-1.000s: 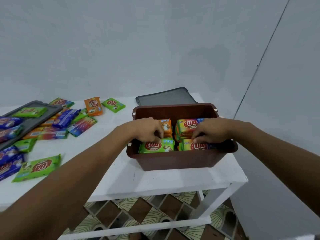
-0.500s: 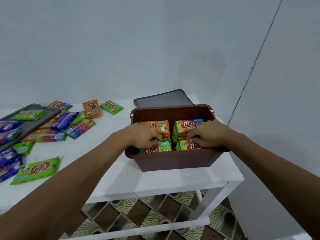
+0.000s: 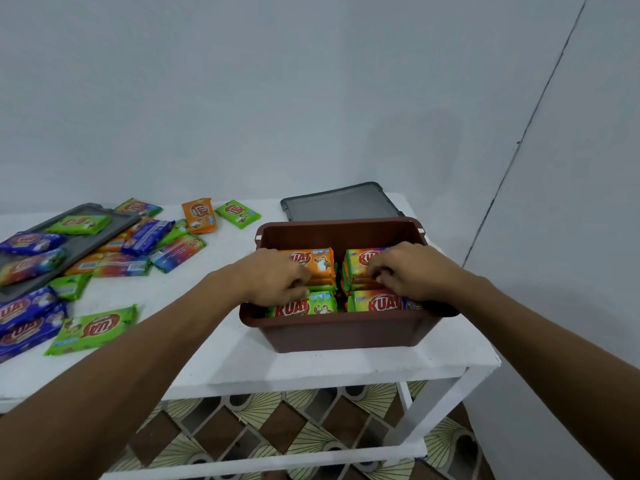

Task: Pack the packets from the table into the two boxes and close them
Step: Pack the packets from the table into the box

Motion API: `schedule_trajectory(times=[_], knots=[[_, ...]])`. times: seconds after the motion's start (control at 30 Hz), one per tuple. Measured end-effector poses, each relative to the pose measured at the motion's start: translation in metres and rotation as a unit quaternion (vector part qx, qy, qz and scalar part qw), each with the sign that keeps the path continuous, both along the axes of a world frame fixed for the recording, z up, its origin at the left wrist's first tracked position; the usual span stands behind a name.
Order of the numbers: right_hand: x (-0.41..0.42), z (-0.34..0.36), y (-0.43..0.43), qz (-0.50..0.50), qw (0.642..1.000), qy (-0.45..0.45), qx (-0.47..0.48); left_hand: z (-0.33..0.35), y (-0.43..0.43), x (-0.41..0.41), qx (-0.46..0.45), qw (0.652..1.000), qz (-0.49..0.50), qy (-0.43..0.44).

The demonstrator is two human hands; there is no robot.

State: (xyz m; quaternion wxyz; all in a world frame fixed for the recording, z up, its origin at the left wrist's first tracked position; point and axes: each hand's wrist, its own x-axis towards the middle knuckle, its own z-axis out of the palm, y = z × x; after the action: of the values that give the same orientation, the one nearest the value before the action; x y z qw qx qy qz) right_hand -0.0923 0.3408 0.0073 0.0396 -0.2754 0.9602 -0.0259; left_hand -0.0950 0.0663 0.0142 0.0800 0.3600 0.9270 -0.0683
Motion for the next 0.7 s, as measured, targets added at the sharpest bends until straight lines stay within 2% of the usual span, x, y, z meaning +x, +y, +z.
schedule_trajectory(times=[0.07, 0.13, 0.27, 0.37, 0.47, 0.53, 0.63, 0.7], knots=[[-0.005, 0.002, -0.003, -0.014, 1.000, 0.012, -0.005, -0.001, 0.002, -0.005, 0.109, 0.994, 0.025, 0.013], [-0.009, 0.005, -0.007, -0.011, 1.000, 0.020, 0.009, -0.001, 0.005, -0.012, 0.153, 0.986, 0.061, 0.027], [-0.016, 0.007, -0.014, -0.014, 0.999, 0.025, 0.033, -0.005, 0.005, -0.027, 0.057, 0.992, 0.086, 0.074], [-0.020, 0.008, -0.020, -0.022, 0.999, 0.028, 0.036, -0.005, -0.002, -0.030, 0.056, 0.990, 0.084, 0.102], [-0.022, 0.010, -0.031, -0.009, 0.999, 0.040, 0.002, -0.004, -0.018, -0.030, 0.161, 0.980, 0.063, 0.103], [-0.025, 0.012, -0.045, 0.000, 0.998, 0.049, -0.029, -0.004, -0.035, -0.030, 0.263, 0.958, 0.067, 0.090], [-0.034, 0.016, -0.073, 0.023, 0.994, 0.072, -0.075, -0.009, -0.067, -0.030, 0.373, 0.912, 0.127, 0.112], [-0.040, 0.021, -0.097, 0.035, 0.991, 0.082, -0.104, -0.015, -0.094, -0.032, 0.388, 0.895, 0.182, 0.123]])
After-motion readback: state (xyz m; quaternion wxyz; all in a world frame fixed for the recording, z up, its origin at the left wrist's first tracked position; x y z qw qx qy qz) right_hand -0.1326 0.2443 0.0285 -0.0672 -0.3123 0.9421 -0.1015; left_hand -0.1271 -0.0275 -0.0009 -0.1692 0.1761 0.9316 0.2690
